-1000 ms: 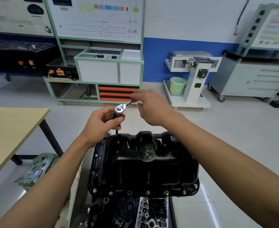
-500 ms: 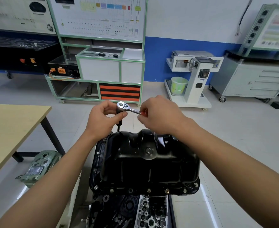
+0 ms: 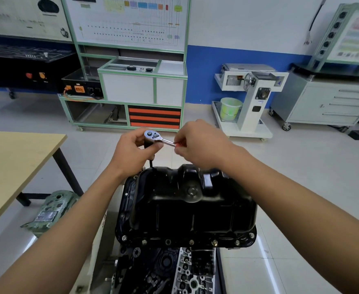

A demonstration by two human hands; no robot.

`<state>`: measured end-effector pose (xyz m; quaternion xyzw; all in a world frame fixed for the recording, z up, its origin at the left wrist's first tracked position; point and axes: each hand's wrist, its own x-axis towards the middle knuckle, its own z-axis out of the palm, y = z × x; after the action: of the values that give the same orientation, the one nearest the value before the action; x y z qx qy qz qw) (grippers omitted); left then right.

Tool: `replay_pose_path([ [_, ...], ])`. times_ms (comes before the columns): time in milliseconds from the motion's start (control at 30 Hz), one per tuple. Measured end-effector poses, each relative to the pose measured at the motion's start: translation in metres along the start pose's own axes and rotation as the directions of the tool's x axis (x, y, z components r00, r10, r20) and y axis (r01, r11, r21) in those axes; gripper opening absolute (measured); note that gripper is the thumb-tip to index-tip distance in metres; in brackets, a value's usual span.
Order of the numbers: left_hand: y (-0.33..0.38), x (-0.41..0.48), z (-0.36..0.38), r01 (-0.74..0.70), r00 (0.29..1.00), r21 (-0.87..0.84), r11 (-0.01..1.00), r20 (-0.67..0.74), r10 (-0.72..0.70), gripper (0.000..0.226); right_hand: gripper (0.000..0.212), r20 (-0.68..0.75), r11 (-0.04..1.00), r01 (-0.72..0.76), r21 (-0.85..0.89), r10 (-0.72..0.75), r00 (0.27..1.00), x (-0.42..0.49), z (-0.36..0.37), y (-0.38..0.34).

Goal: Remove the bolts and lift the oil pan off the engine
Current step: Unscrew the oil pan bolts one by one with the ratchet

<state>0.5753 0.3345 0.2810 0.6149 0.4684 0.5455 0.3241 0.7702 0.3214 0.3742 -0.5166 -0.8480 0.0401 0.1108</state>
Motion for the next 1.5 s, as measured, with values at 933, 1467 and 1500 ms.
replay_pose_path([
  [933,0.004,0.001,0.013,0.018,0.996,-0.032,0.999,-0.091,-0.021,0.030,0.034,0.010,0.998,-0.004,0.069,0.003,1.000,-0.010,0.013,-0.015],
  [1467,-0.005,0.001,-0.003,0.069,0.982,-0.101,0.992,0.180,-0.050,0.040,0.030,-0.064,0.974,0.068,-0.218,-0.084,0.994,0.023,0.013,-0.001],
  [1500,-0.006,0.001,-0.004,0.073,0.978,-0.095,0.993,0.203,-0.053,0.039,0.027,-0.065,0.971,0.116,-0.211,-0.133,0.989,0.025,0.017,-0.003],
])
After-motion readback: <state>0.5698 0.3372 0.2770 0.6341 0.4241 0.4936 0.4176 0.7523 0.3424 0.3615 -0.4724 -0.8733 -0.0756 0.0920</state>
